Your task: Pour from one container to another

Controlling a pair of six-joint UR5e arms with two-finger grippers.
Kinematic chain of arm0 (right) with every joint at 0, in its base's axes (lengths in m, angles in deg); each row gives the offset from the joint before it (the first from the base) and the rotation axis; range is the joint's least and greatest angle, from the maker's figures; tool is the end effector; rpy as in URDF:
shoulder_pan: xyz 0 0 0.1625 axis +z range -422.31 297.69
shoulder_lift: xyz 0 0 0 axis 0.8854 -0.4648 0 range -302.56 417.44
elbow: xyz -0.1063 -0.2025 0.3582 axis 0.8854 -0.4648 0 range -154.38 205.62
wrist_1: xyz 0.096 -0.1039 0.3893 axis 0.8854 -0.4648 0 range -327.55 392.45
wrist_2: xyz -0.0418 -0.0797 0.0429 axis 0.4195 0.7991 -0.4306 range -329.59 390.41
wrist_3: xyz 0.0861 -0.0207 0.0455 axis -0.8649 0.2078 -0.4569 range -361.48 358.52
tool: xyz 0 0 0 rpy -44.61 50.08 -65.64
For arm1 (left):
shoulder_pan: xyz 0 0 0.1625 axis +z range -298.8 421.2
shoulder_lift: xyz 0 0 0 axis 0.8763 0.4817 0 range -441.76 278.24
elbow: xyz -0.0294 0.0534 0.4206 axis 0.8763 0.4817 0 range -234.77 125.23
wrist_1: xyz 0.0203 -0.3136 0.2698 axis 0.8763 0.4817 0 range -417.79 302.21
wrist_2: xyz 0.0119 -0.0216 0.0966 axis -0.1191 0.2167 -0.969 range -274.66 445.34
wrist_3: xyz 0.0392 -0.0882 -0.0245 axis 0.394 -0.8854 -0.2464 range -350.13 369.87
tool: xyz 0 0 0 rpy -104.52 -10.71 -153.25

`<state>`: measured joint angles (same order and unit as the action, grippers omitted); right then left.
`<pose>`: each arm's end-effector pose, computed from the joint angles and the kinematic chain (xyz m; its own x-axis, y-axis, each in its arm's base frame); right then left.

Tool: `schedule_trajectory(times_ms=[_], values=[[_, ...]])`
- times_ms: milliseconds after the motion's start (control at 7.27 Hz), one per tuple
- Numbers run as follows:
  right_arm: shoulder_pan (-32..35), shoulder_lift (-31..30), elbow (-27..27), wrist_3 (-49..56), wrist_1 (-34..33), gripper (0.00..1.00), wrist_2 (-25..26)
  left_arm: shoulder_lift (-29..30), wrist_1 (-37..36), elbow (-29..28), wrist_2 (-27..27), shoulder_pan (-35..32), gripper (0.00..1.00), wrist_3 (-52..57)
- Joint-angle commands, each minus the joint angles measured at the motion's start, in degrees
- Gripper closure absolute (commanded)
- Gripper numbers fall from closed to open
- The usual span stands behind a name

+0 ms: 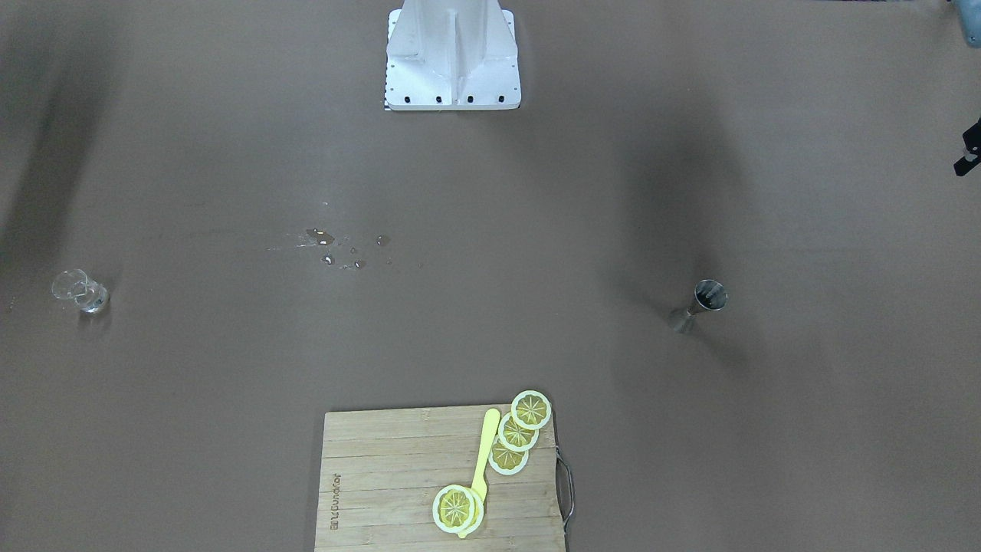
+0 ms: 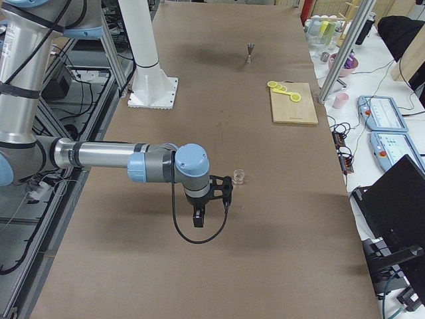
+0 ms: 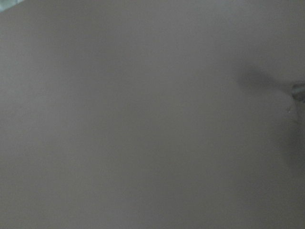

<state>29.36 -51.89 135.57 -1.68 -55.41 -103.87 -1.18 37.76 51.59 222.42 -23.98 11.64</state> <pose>0.0741 -0.3525 0.6256 0.7165 -0.0094 0.6976 -0.0313 0.9985 0.0457 -0.0239 -0.4353 0.5790 0.6625 0.2449 -0.7079 -0.1024 0.9658 0.2383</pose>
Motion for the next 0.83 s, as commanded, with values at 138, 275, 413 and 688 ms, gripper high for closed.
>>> schedule_trajectory(times_ms=[138,275,413,688], values=[[0.0,0.0,0.0,0.0,0.1,0.0,0.1,-4.7,-1.6,-2.6,0.2,-5.7,0.02,7.5],[0.0,0.0,0.0,0.0,0.1,0.0,0.2,-4.6,-3.6,-3.9,-1.0,-5.7,0.02,7.7],[0.0,0.0,0.0,0.0,0.1,0.0,0.4,-4.8,-4.5,-4.1,-2.2,-5.8,0.02,8.2],[0.0,0.0,-0.2,0.1,0.1,0.0,0.7,-4.6,-6.8,-4.0,-2.2,-5.8,0.02,8.2]])
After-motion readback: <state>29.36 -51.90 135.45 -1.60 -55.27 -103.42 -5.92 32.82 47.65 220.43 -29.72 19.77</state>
